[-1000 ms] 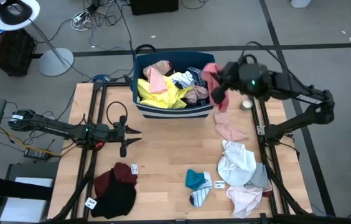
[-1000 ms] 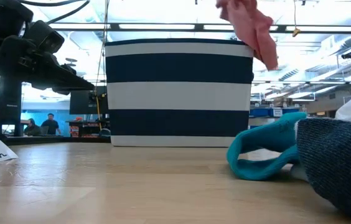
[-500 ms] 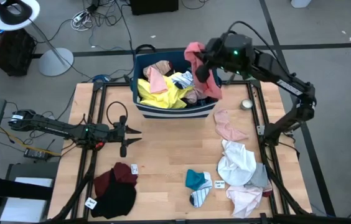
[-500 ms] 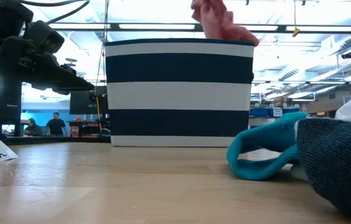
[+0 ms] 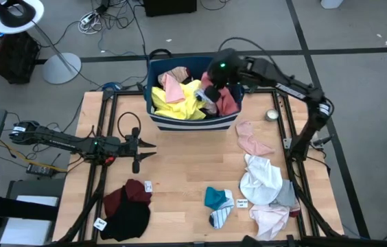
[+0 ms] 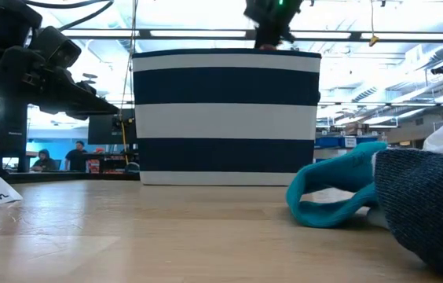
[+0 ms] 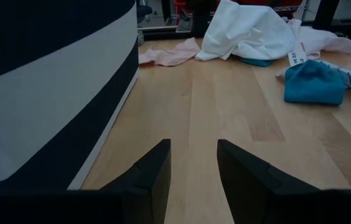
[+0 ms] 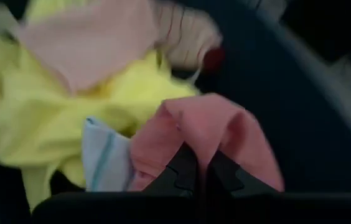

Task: Sort clothes
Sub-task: Put the pink shirt into the blue laundry bin

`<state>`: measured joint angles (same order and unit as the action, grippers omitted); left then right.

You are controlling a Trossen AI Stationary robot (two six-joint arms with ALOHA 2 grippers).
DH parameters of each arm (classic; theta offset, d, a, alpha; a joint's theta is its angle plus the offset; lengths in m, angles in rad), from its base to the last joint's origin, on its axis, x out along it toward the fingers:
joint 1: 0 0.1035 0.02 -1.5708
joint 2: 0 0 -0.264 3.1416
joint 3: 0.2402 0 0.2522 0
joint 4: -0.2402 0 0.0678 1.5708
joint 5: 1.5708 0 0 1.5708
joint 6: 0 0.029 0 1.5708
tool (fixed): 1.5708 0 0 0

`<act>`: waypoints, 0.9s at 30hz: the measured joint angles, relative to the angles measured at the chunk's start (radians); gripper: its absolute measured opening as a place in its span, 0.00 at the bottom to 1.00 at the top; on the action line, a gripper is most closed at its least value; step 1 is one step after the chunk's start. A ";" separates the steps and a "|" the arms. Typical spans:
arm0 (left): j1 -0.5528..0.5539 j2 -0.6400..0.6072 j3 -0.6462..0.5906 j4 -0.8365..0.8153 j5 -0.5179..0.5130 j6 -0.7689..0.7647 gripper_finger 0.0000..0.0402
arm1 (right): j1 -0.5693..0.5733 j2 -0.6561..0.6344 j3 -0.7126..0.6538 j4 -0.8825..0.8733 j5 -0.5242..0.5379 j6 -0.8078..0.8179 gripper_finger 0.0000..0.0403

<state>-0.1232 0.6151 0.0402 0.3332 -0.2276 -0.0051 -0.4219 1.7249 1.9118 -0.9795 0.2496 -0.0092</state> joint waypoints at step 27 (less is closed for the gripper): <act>0.000 0.000 0.000 -0.015 0.000 0.000 0.34 | -0.081 0.253 -0.001 -0.080 -0.270 0.111 0.30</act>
<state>-0.1234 0.6151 0.0402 0.3183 -0.2276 -0.0052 -0.5029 1.9774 1.9106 -1.0598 -0.0204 0.1013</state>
